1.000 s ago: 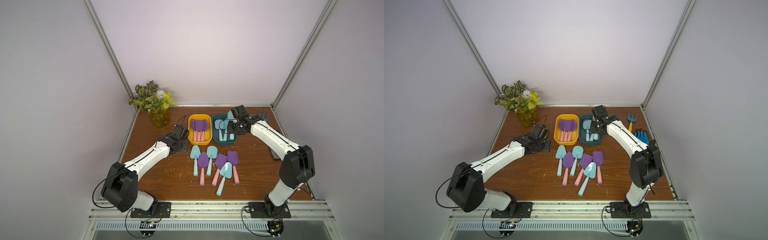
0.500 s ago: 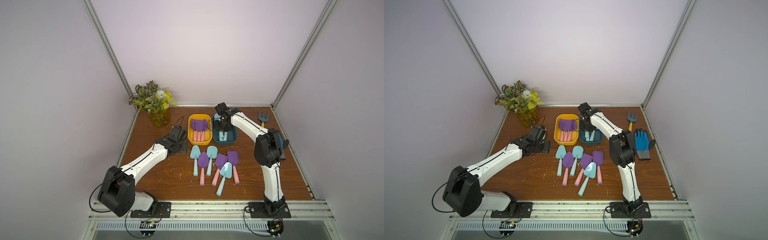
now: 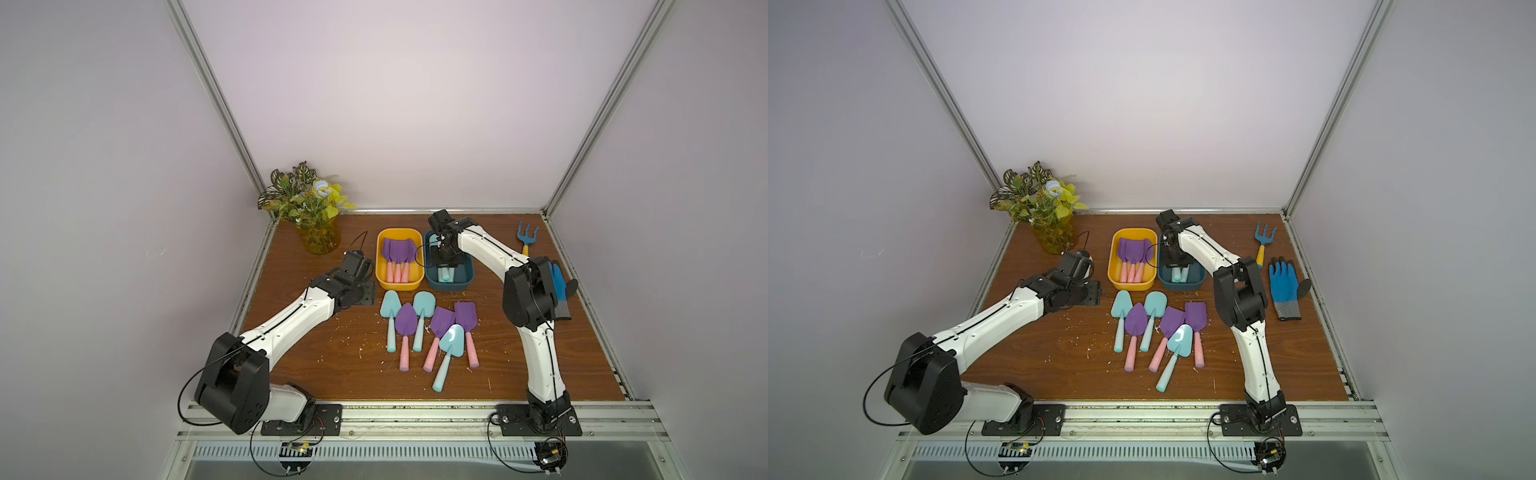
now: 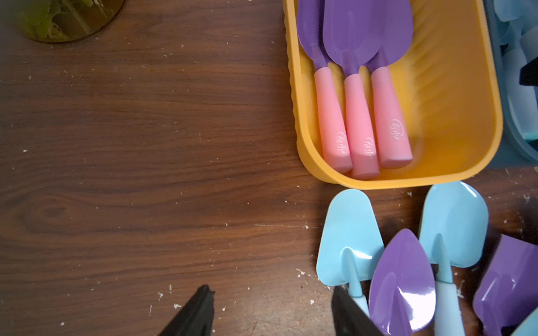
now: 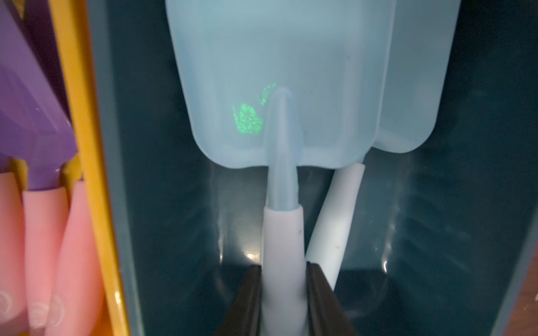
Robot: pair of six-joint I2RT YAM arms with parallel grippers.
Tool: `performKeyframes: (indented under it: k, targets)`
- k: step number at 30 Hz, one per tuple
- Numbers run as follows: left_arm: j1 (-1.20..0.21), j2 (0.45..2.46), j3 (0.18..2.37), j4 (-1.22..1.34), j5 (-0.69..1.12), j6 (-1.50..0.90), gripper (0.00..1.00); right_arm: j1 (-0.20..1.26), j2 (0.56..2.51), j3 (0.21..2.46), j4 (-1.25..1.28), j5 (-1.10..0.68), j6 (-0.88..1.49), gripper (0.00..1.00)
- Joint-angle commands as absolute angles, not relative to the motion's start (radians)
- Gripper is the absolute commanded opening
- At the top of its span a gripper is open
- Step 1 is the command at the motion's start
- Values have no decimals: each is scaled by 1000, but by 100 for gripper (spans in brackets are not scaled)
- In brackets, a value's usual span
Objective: Sort the small shovels by color and place them into the storage box
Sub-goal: Place the shovel in the storage box.
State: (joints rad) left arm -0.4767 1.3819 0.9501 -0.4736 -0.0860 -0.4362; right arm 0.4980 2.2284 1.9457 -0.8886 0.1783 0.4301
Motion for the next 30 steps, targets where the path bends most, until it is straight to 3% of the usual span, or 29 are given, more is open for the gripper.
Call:
performKeyframes:
  k: [1,14,30]
  targets:
    - [-465,1367,942,-472,-77,-424,66,490,2228,1982,-902,201,422,4]
    - [-461,1371,941,-469,-70,-426,66,484,2257,1986,-890,200,423,8]
    - [-457,1373,941,-466,-66,-426,66,476,2273,1989,-885,201,425,25]
